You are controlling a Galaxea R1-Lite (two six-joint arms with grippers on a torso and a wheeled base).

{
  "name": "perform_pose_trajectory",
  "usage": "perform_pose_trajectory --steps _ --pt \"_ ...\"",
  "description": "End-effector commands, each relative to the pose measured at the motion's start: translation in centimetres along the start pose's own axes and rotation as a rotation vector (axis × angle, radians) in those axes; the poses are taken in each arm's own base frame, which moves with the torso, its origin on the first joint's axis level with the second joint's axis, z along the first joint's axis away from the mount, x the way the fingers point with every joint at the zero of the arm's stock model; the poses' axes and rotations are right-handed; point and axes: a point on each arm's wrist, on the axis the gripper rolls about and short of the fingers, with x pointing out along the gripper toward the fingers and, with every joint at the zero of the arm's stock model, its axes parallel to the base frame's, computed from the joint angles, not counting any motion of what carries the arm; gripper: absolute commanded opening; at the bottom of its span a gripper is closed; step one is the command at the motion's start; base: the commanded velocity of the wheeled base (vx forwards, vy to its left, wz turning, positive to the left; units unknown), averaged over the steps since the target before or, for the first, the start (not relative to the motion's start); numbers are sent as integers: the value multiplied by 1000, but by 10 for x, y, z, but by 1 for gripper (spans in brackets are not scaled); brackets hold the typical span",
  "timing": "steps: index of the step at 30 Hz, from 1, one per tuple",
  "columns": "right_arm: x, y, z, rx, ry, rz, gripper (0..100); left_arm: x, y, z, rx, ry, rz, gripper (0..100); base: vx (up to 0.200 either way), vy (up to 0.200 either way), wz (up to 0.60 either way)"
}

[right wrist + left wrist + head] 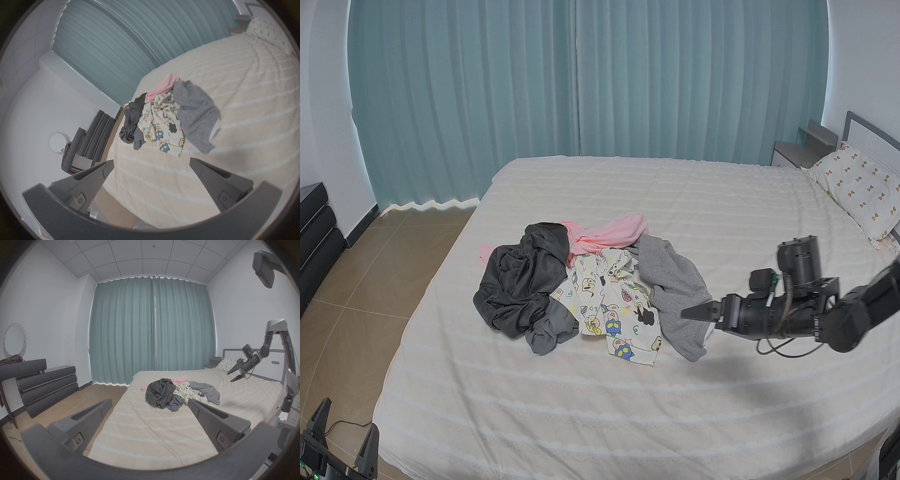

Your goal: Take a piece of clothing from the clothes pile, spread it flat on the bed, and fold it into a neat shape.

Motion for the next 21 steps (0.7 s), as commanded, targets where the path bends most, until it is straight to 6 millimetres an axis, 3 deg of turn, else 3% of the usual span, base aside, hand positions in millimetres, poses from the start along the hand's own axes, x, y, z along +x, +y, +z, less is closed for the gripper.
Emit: perform_pose_trajectory --steps 1,7,14,21 --pt "130 -20 -27 49 114 -53 100 0 0 -5 0 0 -1 100 0 0 0" --pt "156 -23 -28 38 81 -161 100 0 0 -5 0 0 1 100 0 0 0" --pt "158 -31 -23 53 102 -227 100 0 0 -5 0 0 -1 100 0 0 0" --pt "176 -36 -24 48 90 -232 100 0 0 -5 0 0 -1 100 0 0 0"
